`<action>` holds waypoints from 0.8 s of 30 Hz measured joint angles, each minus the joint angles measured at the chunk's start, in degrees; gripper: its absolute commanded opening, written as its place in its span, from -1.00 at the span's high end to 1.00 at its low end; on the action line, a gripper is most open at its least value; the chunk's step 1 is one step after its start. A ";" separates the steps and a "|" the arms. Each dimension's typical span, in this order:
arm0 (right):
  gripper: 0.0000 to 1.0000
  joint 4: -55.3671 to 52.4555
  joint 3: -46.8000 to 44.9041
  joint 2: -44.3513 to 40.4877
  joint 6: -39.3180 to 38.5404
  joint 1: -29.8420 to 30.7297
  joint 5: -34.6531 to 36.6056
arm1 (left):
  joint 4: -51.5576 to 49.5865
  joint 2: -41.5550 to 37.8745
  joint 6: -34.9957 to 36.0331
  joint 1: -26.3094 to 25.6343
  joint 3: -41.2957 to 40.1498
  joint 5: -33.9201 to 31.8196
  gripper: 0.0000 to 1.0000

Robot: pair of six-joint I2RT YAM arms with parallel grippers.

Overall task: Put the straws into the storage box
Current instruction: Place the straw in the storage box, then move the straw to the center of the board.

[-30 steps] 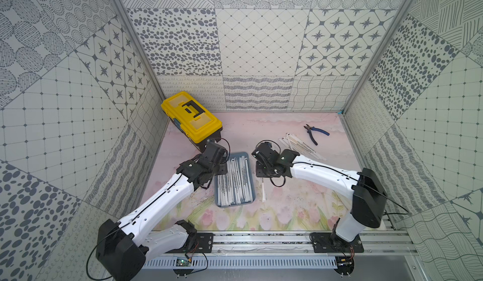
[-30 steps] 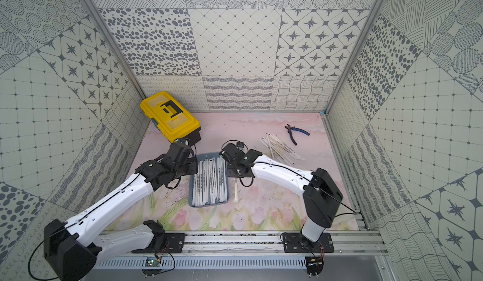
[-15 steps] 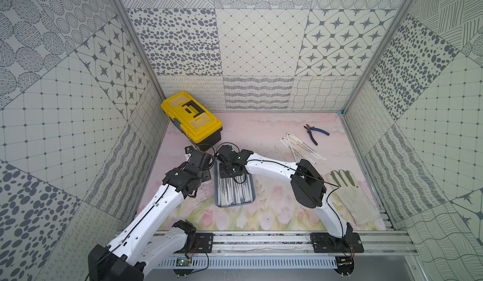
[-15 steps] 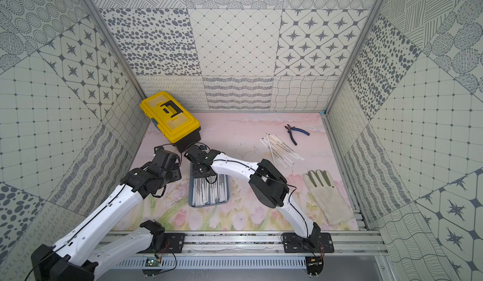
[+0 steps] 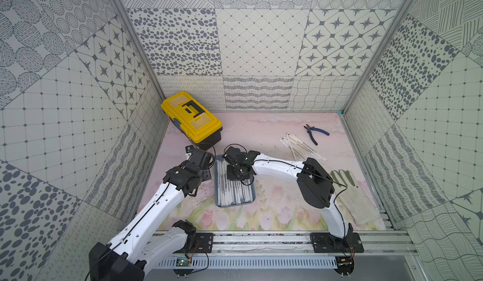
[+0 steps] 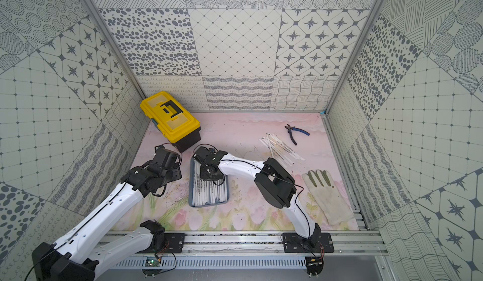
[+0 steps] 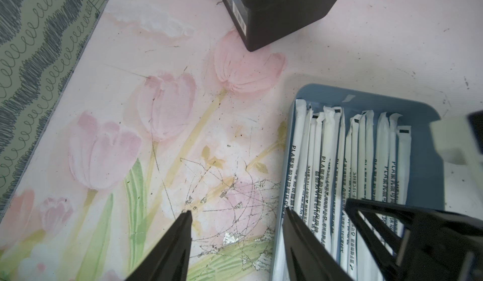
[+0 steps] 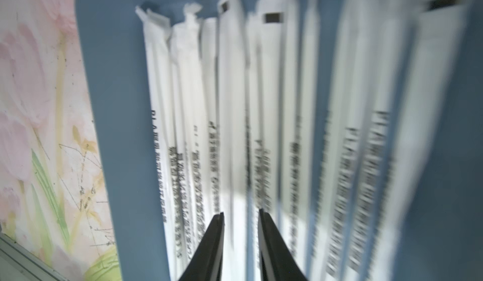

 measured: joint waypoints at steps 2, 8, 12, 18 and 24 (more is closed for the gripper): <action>0.44 0.20 -5.20 -6.56 -0.39 -2.43 1.05 | 0.68 1.70 0.50 -2.19 0.85 1.05 -0.20; 0.41 1.01 -17.79 -21.64 -7.67 -18.38 5.05 | 7.37 10.67 2.80 -14.12 3.72 5.73 -0.20; 0.36 -0.79 -18.45 -19.93 -15.54 -27.23 8.70 | 12.33 19.34 3.61 -20.61 7.08 9.40 -0.20; 0.36 -1.29 -16.76 -13.49 -22.43 -33.88 8.35 | 16.72 29.99 4.50 -24.48 12.02 11.96 -0.20; 0.34 -1.11 -12.11 -6.88 -25.29 -37.90 8.44 | 18.51 34.27 5.03 -25.27 13.62 13.29 -0.20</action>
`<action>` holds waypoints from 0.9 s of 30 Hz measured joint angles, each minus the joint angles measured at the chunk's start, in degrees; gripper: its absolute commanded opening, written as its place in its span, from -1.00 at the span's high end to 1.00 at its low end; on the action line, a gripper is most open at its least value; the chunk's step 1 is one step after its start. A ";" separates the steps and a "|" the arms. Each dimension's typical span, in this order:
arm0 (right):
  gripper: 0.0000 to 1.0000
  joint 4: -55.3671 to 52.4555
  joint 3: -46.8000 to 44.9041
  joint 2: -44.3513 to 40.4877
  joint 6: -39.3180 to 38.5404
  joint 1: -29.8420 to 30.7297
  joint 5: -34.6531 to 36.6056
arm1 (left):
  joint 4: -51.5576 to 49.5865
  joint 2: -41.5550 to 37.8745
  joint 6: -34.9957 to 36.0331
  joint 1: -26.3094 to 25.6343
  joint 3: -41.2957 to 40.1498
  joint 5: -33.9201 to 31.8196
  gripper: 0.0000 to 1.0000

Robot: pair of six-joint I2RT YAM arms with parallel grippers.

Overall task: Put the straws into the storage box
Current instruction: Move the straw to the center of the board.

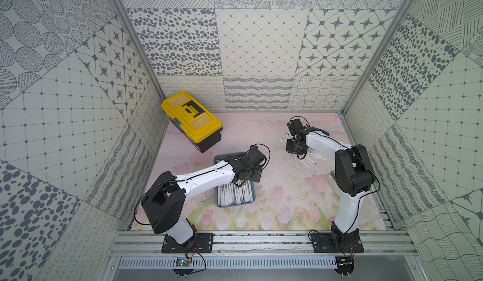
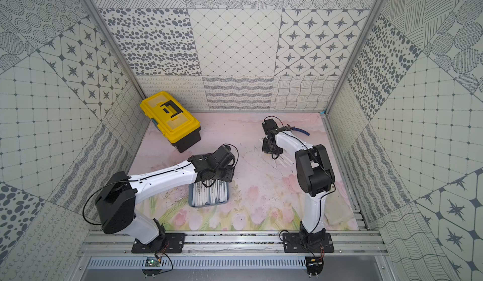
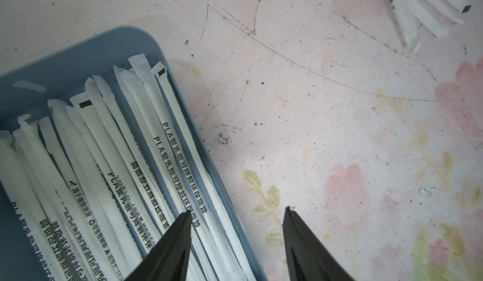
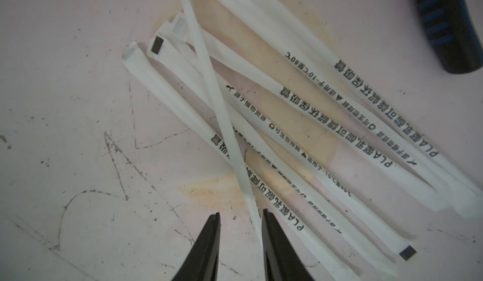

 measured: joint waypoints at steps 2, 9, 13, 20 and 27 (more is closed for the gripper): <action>0.34 0.04 1.31 1.86 -0.52 -0.46 0.22 | 0.33 0.37 0.13 -0.04 0.00 0.26 -0.20; 0.72 -0.17 1.44 4.48 -2.01 1.14 2.54 | 1.09 0.52 0.59 -0.20 -0.02 0.74 -0.21; 0.78 -0.59 -1.79 2.12 -1.97 6.97 6.47 | 1.20 -0.55 0.87 -0.20 -0.63 0.57 -0.22; 0.32 -4.57 -10.54 -8.87 5.01 23.17 7.96 | 0.79 -5.29 1.22 1.03 -4.15 -0.07 -0.22; 0.41 -2.71 -17.79 -16.35 12.41 22.86 -1.07 | -0.76 -12.68 1.36 6.25 -8.90 -0.87 -0.22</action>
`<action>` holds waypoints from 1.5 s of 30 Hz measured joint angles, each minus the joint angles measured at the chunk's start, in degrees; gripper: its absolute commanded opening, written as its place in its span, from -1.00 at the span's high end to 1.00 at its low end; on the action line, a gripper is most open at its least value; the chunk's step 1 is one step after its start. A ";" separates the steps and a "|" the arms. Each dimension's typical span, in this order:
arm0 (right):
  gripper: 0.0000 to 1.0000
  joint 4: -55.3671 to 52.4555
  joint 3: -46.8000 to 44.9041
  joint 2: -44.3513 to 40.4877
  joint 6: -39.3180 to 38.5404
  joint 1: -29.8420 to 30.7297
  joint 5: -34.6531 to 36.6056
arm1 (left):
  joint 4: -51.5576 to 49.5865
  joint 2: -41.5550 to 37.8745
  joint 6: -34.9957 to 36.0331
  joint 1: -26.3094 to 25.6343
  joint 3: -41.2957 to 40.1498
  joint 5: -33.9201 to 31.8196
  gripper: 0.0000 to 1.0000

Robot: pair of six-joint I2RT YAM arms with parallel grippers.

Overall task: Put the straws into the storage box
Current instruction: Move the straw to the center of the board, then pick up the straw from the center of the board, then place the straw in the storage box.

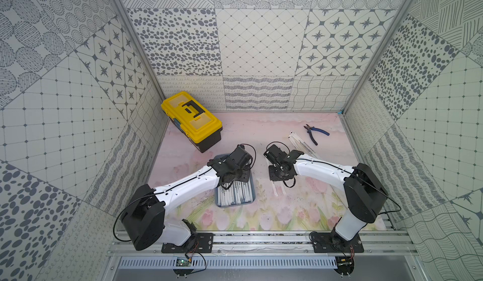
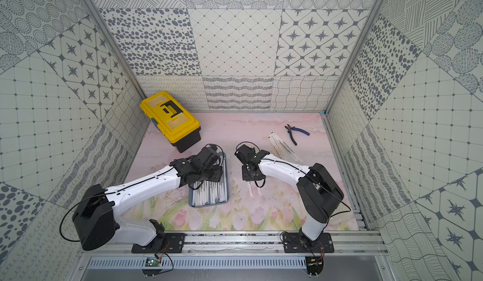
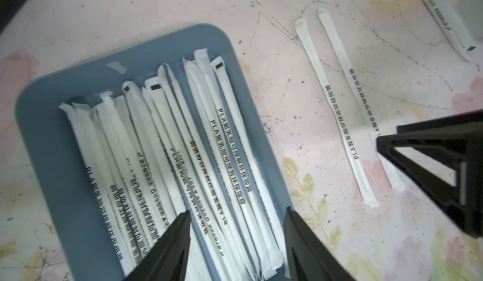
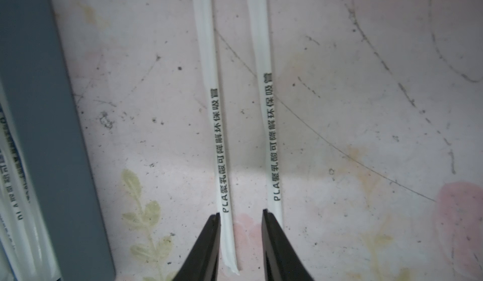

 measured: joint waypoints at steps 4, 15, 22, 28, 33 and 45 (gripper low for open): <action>0.39 0.20 0.96 1.81 -0.11 -3.43 -0.42 | -0.28 -3.17 0.15 2.67 -1.92 -0.11 -0.22; 0.71 2.91 6.01 11.39 -5.09 -6.54 -0.48 | -0.74 -7.61 -0.11 5.29 -5.38 0.35 -0.23; 0.83 1.40 8.17 11.28 -6.75 -5.46 2.60 | -2.45 -10.78 -0.24 7.72 -5.75 0.26 -0.23; 0.83 -1.55 17.33 9.22 -3.96 4.55 3.80 | -5.27 -15.06 -1.49 13.05 -6.36 -1.81 -0.24; 0.84 1.18 25.73 12.07 1.88 14.78 0.31 | -8.28 -19.76 -3.54 18.56 -8.31 -3.89 -0.23; 0.78 4.55 34.42 30.10 8.92 18.03 -4.96 | -10.97 -25.05 -5.62 21.66 -10.03 -5.18 -0.22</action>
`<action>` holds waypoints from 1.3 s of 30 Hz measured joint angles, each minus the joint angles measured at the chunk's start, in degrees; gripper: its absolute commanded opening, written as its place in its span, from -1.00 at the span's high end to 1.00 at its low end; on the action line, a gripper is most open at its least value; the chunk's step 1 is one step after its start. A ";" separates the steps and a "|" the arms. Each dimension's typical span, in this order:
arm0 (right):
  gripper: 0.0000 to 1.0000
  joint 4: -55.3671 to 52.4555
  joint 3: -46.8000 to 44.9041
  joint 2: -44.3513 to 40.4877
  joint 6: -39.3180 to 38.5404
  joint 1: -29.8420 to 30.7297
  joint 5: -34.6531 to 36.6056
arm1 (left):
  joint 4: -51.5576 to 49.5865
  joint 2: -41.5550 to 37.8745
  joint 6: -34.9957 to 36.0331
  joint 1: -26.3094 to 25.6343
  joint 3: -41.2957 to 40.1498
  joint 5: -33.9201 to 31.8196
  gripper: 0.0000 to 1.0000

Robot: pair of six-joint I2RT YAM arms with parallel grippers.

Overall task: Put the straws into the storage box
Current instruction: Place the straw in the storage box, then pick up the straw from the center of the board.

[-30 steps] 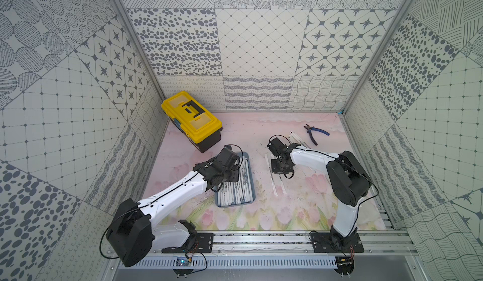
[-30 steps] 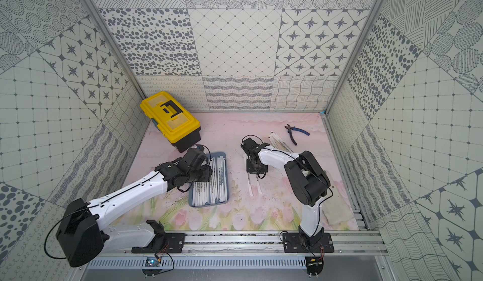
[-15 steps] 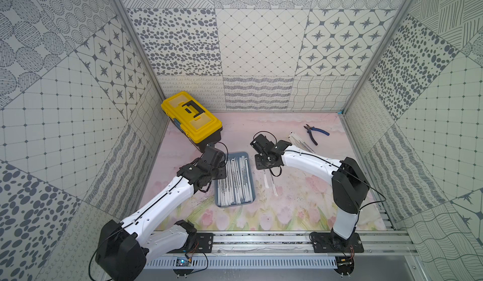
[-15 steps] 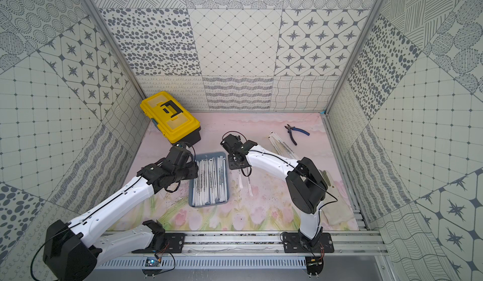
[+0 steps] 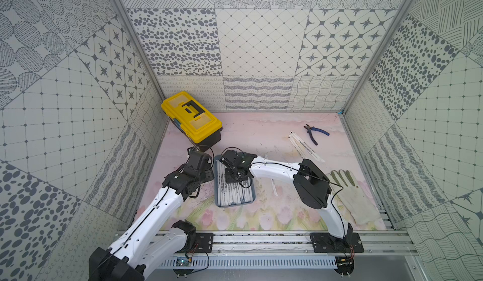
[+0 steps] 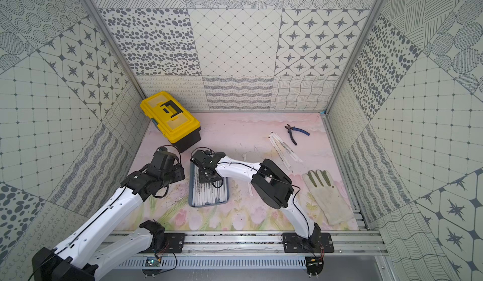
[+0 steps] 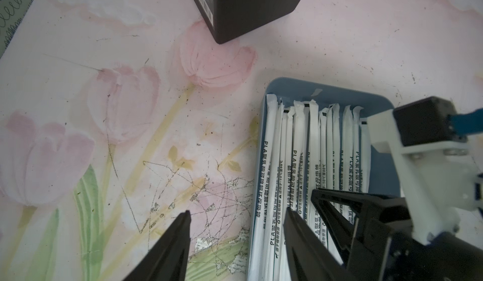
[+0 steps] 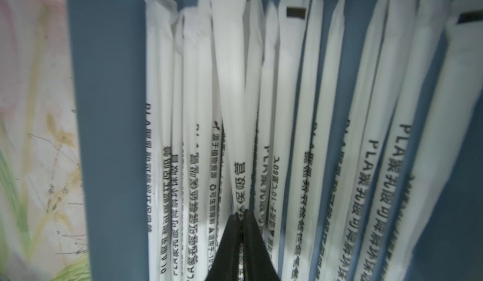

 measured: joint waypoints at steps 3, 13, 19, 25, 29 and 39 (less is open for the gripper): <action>0.59 -0.04 0.07 0.17 0.87 -0.07 -0.37 | 0.02 -0.02 -0.17 0.00 -0.04 0.09 -0.22; 0.51 -0.42 -10.45 -12.52 1.99 -2.49 -0.02 | 0.09 0.79 -0.39 -0.42 0.87 1.29 -0.18; 0.37 -3.32 -18.49 -22.97 -2.91 -13.07 6.19 | 1.60 6.99 -0.31 -10.05 4.20 2.38 -0.18; 0.39 -5.51 -20.79 -20.00 -7.56 -16.63 9.90 | 5.16 17.49 0.07 -20.92 7.58 3.69 -0.17; 0.44 -4.15 -22.18 -17.38 -8.81 -17.00 9.27 | 6.82 21.51 -0.02 -23.63 8.33 4.39 -0.18; 0.76 -1.64 -24.70 -15.54 -8.94 -17.86 7.82 | 7.87 22.93 -0.09 -24.55 8.33 4.07 -0.18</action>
